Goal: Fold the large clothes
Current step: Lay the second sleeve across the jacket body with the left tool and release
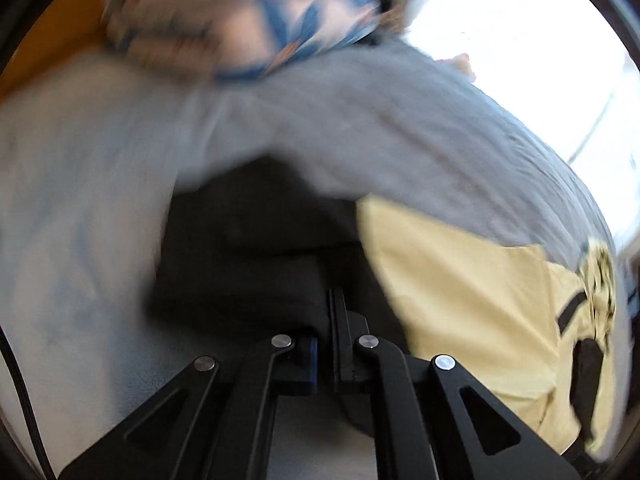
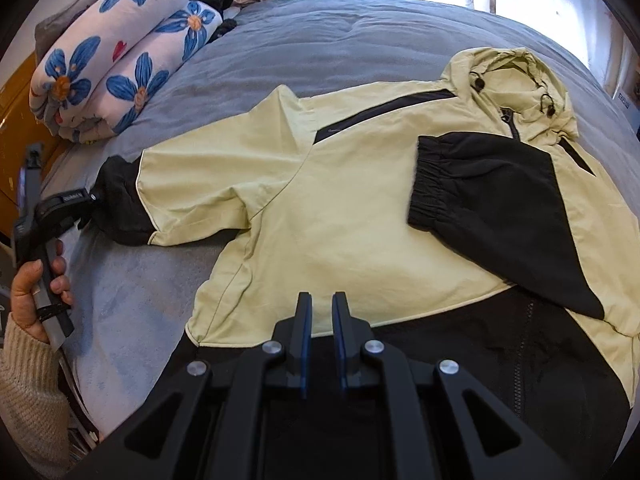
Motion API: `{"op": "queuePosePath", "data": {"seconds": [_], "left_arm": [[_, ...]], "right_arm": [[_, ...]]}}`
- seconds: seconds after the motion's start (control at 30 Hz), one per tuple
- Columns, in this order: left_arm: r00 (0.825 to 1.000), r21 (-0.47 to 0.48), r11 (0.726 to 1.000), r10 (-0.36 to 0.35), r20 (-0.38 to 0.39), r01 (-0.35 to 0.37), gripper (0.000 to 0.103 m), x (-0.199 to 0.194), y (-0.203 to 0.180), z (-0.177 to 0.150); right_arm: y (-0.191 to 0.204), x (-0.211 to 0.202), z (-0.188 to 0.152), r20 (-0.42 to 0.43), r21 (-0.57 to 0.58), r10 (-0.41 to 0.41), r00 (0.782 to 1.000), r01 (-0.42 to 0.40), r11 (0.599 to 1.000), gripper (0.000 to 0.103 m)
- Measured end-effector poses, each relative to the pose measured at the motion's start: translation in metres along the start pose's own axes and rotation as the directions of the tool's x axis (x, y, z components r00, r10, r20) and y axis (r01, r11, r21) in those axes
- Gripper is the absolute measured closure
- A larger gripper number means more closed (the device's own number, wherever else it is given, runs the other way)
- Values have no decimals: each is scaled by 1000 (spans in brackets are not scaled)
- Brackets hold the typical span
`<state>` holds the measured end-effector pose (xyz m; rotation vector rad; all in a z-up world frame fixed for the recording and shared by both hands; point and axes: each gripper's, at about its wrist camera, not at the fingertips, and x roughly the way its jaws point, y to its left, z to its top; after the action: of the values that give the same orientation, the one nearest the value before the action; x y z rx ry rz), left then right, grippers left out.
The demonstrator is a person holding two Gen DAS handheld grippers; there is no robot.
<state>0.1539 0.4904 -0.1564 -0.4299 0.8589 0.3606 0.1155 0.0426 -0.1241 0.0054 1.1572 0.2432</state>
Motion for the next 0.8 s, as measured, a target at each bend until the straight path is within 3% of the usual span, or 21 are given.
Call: {"op": "queuePosePath", "data": {"seconds": [0.1, 0.27, 0.53, 0.7, 0.77, 0.8], "left_arm": [[995, 174, 985, -24, 99, 6, 101, -40, -54, 3], [976, 411, 910, -132, 172, 50, 101, -94, -148, -16], [968, 586, 784, -251, -2, 205, 100, -100, -293, -93], [964, 620, 740, -232, -128, 261, 99, -80, -347, -149], [963, 631, 728, -215, -161, 268, 94, -72, -355, -163], [964, 635, 725, -205, -171, 267, 86, -69, -358, -169]], "right_arm": [[-11, -6, -1, 11, 23, 12, 1000, -12, 1000, 93], [-36, -23, -4, 46, 66, 18, 999, -21, 998, 93], [-95, -53, -20, 92, 152, -23, 995, 8, 988, 93], [-139, -57, -36, 68, 226, -72, 995, 55, 973, 93], [-153, -56, -42, 54, 253, -69, 996, 53, 966, 93], [-157, -55, -44, 49, 262, -67, 997, 52, 964, 93]]}}
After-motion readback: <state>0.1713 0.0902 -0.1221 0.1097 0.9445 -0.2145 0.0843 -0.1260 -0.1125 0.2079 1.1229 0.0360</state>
